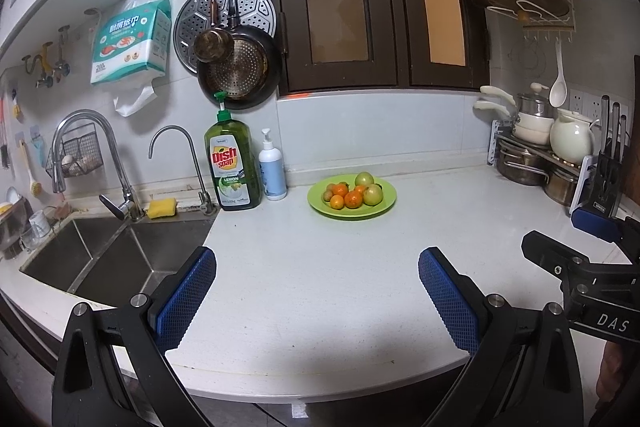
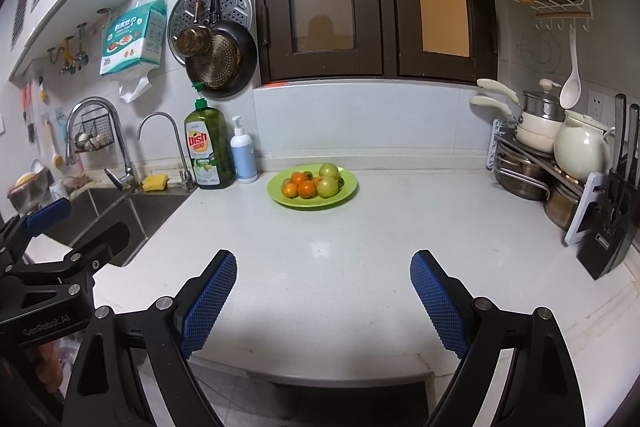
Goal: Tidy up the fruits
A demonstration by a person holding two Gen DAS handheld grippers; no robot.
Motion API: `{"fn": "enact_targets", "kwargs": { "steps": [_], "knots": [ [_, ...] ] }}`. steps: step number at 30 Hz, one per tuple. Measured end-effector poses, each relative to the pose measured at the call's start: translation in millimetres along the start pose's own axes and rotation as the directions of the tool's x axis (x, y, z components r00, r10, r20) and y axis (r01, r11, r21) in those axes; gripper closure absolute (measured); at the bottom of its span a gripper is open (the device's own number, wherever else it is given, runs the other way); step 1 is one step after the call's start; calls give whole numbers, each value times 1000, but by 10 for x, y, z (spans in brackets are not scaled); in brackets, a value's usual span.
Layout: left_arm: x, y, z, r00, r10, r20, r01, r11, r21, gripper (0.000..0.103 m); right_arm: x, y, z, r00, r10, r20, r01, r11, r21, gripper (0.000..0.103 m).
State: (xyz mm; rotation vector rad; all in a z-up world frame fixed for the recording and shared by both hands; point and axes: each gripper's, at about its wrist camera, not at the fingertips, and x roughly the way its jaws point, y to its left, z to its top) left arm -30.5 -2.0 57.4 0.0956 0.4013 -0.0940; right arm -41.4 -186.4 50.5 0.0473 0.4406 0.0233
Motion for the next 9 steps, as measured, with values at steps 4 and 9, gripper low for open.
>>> {"fn": "enact_targets", "kwargs": {
  "steps": [4, 9],
  "knots": [
    [3, 4, 0, 1000, 0, 1, 0, 1000, 1, 0, 11, -4, 3, 1000, 2, 0, -2, 1000, 1, 14],
    [23, 23, -4, 1000, 2, -1, -2, 1000, -3, 0, 16, 8, 0, 1000, 0, -1, 0, 1000, 0, 14]
  ]
}}
